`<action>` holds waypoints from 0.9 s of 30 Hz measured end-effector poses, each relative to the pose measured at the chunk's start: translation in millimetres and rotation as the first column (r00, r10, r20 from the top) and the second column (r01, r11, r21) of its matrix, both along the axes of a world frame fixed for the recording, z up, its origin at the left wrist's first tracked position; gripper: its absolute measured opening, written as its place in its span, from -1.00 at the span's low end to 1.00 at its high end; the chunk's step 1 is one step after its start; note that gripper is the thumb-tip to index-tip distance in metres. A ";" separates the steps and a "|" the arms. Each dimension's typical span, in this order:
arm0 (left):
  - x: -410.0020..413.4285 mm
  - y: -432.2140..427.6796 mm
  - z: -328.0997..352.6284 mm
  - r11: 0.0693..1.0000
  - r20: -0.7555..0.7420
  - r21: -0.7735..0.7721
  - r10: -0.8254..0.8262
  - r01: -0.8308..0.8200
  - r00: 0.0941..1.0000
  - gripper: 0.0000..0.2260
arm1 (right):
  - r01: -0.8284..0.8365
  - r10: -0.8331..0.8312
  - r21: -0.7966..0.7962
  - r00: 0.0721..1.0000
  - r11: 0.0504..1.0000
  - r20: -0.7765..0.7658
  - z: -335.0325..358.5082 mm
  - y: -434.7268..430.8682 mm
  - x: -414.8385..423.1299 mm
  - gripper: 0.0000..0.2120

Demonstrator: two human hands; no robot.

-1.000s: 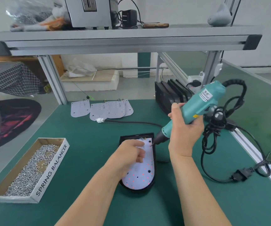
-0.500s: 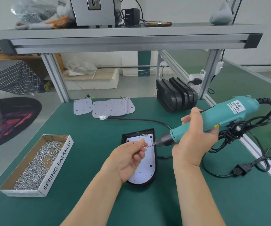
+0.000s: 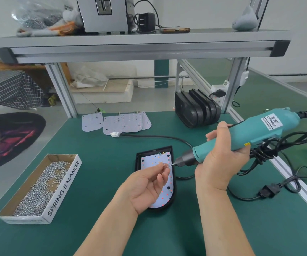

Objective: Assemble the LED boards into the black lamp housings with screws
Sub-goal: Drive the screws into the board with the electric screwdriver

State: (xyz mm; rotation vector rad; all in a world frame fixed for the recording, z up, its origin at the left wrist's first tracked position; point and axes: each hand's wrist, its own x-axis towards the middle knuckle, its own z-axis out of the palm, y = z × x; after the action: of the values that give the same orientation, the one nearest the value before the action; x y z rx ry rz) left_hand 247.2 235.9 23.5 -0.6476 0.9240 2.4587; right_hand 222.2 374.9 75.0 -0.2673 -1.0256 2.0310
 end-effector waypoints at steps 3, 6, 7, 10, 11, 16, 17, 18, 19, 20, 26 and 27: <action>1.9 4.4 0.9 0.999 0.024 0.039 -0.004 0.003 1.000 -0.90 | 0.001 -0.001 0.004 1.000 1.000 -0.003 0.2 1.5 1.3 -0.88; 3.6 7.8 1.0 0.998 0.033 0.062 -0.004 0.002 0.999 -0.88 | -0.002 0.002 0.004 1.000 1.000 0.001 -0.3 3.1 1.9 -0.88; 3.9 8.3 1.2 0.998 0.035 0.066 -0.003 0.001 0.999 -0.88 | -0.002 0.002 0.003 1.000 1.000 0.001 -0.4 3.7 2.0 -0.88; 3.7 9.7 1.6 0.997 0.037 0.078 -0.006 0.003 0.999 -0.88 | 0.001 -0.001 0.000 1.000 1.000 -0.002 0.7 4.7 1.8 -0.88; 3.6 10.1 1.7 0.996 0.038 0.084 -0.006 0.003 0.999 -0.88 | 0.001 -0.001 -0.001 1.000 1.000 -0.004 1.0 5.0 2.0 -0.88; 4.4 10.9 2.6 0.995 0.035 0.101 -0.001 -0.003 0.999 -0.86 | 0.005 -0.005 0.001 1.000 1.000 -0.010 2.2 5.6 1.6 -0.88; 4.5 10.8 2.5 0.994 0.035 0.106 -0.001 -0.003 0.999 -0.85 | 0.008 -0.008 0.007 1.000 1.000 -0.011 2.3 5.7 1.2 -0.88; 4.7 10.8 2.8 0.994 0.035 0.111 -0.001 -0.003 0.999 -0.85 | 0.013 -0.012 0.015 1.000 1.000 -0.011 2.4 5.6 0.8 -0.88; 4.7 10.6 2.7 0.994 0.033 0.112 -0.001 -0.003 0.999 -0.85 | 0.016 -0.016 0.020 1.000 1.000 -0.012 2.4 5.4 0.4 -0.88; 4.8 10.6 2.4 0.994 0.028 0.109 0.002 -0.005 1.000 -0.85 | 0.020 -0.019 0.022 1.000 1.000 -0.014 2.2 5.1 0.1 -0.88; 6.4 11.8 -1.8 0.999 -0.063 0.017 0.037 -0.036 0.997 -0.90 | 0.027 -0.026 0.041 0.999 0.999 -0.019 0.5 3.0 -2.8 -0.88; 5.8 12.6 -4.2 0.998 -0.098 -0.020 0.050 -0.053 0.994 -0.92 | 0.026 -0.025 0.043 1.000 0.999 -0.016 0.3 2.5 -3.6 -0.88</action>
State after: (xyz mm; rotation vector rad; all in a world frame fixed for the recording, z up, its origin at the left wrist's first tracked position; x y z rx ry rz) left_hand 252.9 248.6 19.3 -0.5701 0.9852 2.5486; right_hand 218.6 377.3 75.3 -0.2397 -1.0503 1.9825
